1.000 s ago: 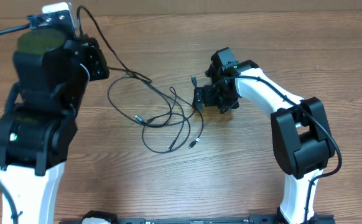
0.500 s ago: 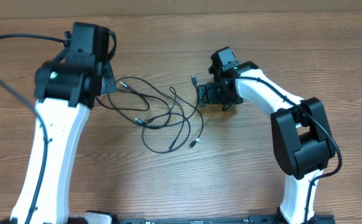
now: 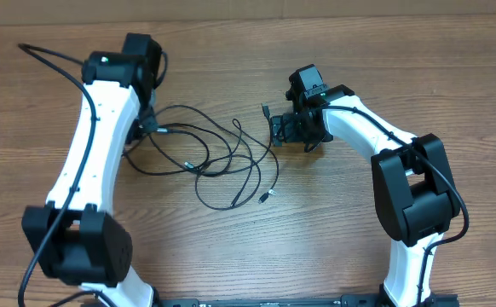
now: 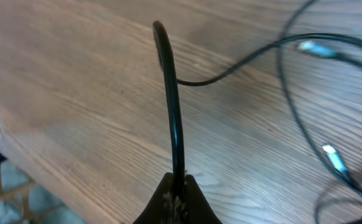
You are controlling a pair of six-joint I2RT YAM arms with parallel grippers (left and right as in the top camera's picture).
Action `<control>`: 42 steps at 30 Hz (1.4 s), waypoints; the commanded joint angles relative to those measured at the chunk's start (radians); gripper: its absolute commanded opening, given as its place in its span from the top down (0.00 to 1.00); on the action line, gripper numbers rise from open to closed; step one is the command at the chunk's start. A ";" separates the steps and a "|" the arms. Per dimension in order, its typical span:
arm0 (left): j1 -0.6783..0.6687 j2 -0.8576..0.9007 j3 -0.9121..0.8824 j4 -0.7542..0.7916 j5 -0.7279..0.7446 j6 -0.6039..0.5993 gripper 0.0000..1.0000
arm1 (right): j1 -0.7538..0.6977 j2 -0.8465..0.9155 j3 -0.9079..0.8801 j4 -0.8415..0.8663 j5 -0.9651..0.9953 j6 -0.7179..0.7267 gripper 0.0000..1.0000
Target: Untangle cables
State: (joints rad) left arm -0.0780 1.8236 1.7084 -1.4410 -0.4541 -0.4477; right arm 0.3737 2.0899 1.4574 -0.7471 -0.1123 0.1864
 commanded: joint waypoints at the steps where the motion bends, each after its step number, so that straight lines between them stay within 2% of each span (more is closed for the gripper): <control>1: 0.069 0.042 0.014 -0.004 -0.015 -0.042 0.96 | -0.003 0.021 -0.037 0.009 0.006 -0.001 0.00; 10: 0.251 0.073 -0.090 0.037 0.009 -0.114 0.96 | -0.003 0.021 -0.037 0.010 0.007 -0.001 0.00; 17: 0.389 0.073 -0.281 0.205 0.016 -0.183 0.96 | -0.003 0.021 -0.037 0.010 0.007 -0.001 0.00; 23: 0.484 0.073 -0.453 0.348 0.112 -0.185 0.96 | -0.003 0.021 -0.037 0.013 0.002 0.000 0.00; 26: 0.512 0.073 -0.522 0.403 0.115 -0.185 0.95 | -0.003 0.021 -0.037 0.017 -0.001 0.000 0.00; 28: 0.526 0.073 -0.560 0.441 0.123 -0.185 0.86 | -0.003 0.021 -0.037 0.017 -0.001 -0.001 0.00; 32: 0.550 0.073 -0.605 0.495 0.155 -0.185 0.49 | -0.003 0.021 -0.037 0.017 -0.001 -0.001 0.00; 33: 0.554 0.073 -0.607 0.499 0.169 -0.182 0.45 | -0.003 0.021 -0.037 0.017 -0.001 -0.001 0.00; 37: 0.554 0.072 -0.568 0.466 0.275 -0.092 0.42 | -0.003 0.021 -0.037 0.017 -0.001 -0.001 0.00; 39: 0.557 0.072 -0.508 0.395 0.325 -0.074 0.27 | -0.003 0.021 -0.037 0.017 -0.001 -0.001 0.00; 40: 0.557 0.072 -0.466 0.347 0.335 -0.075 0.23 | -0.003 0.021 -0.037 0.017 -0.001 -0.001 0.00; 42: 0.557 0.072 -0.376 0.257 0.349 -0.076 0.22 | -0.003 0.021 -0.037 0.017 -0.001 -0.001 0.00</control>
State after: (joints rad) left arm 0.4786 1.8904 1.2179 -1.1358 -0.1902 -0.5549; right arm 0.3737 2.0899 1.4563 -0.7334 -0.1074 0.1864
